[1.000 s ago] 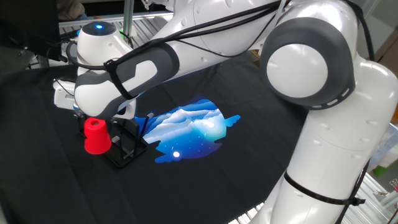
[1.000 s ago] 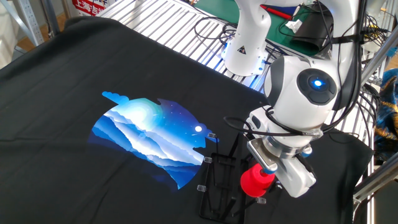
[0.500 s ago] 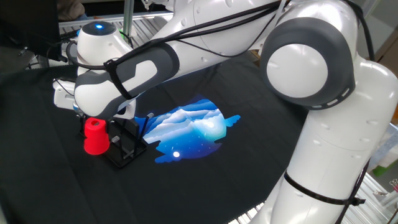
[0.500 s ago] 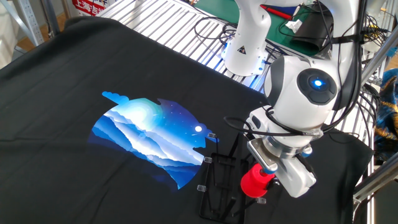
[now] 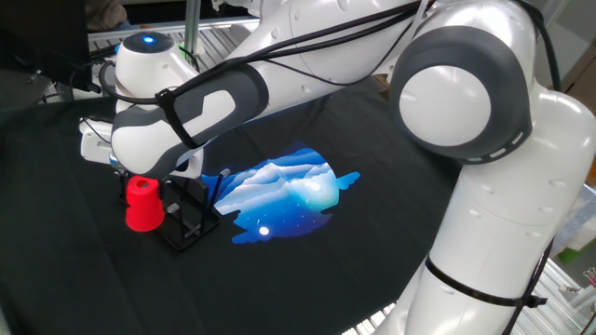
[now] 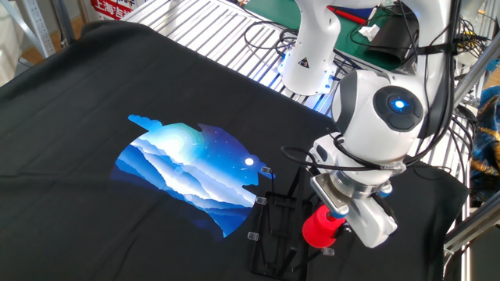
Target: Take the cup off the cup rack
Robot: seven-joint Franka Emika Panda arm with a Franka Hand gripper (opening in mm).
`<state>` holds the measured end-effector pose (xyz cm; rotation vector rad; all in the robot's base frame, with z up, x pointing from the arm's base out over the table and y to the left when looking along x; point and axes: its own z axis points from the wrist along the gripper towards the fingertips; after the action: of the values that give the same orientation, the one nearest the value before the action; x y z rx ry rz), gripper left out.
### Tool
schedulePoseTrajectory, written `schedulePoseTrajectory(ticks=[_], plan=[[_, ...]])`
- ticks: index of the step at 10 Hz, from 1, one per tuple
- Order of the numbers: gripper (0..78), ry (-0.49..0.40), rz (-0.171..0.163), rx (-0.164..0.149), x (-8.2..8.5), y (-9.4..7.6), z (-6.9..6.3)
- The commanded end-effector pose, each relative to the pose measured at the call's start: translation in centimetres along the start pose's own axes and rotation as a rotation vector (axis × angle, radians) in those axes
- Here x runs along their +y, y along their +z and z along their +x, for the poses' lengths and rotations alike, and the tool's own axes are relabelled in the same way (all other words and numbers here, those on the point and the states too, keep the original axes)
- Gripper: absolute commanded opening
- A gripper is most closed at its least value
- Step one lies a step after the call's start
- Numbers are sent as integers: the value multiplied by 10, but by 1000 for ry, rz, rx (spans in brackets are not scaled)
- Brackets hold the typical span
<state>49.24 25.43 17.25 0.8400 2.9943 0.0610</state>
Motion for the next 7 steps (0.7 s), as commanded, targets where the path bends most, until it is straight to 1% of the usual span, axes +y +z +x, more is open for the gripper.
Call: schedulePoseTrajectory(ticks=[1,4,6,7], plan=[[11,17,40,9,-5,-64,1],[11,19,38,8,-5,-66,2],[11,21,37,10,-7,-74,1],[11,27,34,16,-9,-83,-1]])
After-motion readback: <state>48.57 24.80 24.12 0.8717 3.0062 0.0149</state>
